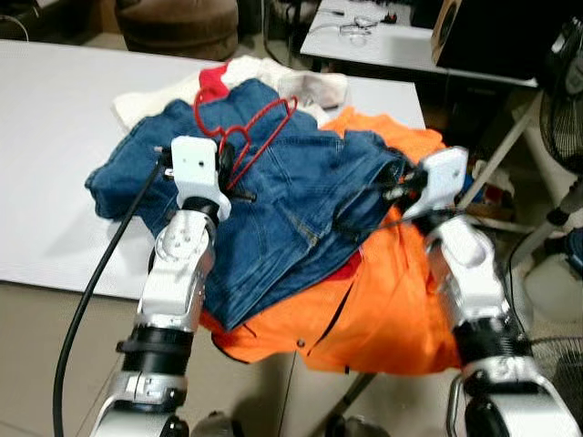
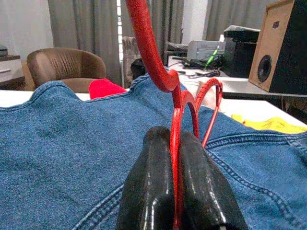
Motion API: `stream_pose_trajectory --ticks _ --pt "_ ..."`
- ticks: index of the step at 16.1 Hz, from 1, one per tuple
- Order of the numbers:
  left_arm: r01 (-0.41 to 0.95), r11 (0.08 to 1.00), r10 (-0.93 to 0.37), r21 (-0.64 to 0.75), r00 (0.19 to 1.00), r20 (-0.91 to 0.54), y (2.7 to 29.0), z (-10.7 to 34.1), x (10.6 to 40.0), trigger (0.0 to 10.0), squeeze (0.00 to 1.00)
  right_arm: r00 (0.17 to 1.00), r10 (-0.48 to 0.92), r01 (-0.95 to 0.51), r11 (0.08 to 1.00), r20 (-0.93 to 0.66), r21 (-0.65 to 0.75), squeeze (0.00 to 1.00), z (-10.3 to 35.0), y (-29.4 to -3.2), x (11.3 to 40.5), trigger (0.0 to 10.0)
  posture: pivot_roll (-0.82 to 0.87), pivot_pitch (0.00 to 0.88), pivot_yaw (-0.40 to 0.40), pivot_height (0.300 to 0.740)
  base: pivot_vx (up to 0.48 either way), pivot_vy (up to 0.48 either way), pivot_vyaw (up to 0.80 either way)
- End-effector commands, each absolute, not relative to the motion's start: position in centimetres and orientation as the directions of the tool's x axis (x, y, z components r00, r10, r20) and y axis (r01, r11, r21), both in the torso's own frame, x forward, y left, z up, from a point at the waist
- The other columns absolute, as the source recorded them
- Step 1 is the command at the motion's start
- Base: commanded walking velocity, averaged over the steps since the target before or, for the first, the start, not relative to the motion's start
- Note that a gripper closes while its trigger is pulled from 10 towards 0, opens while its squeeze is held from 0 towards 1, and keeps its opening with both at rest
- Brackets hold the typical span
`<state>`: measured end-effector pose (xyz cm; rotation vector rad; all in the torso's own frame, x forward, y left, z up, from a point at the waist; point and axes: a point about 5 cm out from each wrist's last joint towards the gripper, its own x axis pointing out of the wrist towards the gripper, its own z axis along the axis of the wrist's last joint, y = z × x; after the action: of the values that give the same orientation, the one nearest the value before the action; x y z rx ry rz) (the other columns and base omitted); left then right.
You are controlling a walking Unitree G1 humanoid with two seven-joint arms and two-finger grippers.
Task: Hang hanger
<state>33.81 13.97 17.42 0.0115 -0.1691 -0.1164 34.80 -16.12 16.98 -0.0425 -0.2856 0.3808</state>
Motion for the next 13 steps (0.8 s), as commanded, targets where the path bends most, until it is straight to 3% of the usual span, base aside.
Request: stream_pose_trajectory --ticks 1,5,7,13 --pt "0.103 0.994 -0.106 0.024 0.983 0.15 14.2 17.2 33.8 10.0 0.0 0.873 0.347 -0.324 0.938 0.343 -0.125 0.0 20.0 -17.0 35.1 0.0 0.03 0.033 -0.03 0.74 0.0 0.0 0.0" --pt "0.091 0.996 -0.091 0.004 0.985 0.148 14.4 17.4 34.1 10.0 0.0 0.85 0.297 -0.251 0.955 0.436 -0.16 0.0 24.0 -18.2 35.3 0.0 0.02 0.022 -0.037 0.74 0.0 0.0 0.0" --pt "0.107 0.994 -0.102 -0.03 0.986 0.134 14.1 17.3 34.1 10.0 0.0 0.873 0.228 -0.194 0.973 0.431 -0.121 0.0 23.3 -18.8 35.2 0.0 0.03 0.027 -0.04 0.74 0.0 0.0 0.0" --pt "0.136 0.99 -0.138 0.022 0.974 0.177 13.6 18.3 34.1 10.0 0.0 0.903 0.22 -0.21 0.975 0.369 -0.067 0.0 20.9 -17.7 34.7 0.0 0.05 0.027 -0.032 0.74 0.0 0.0 0.0"
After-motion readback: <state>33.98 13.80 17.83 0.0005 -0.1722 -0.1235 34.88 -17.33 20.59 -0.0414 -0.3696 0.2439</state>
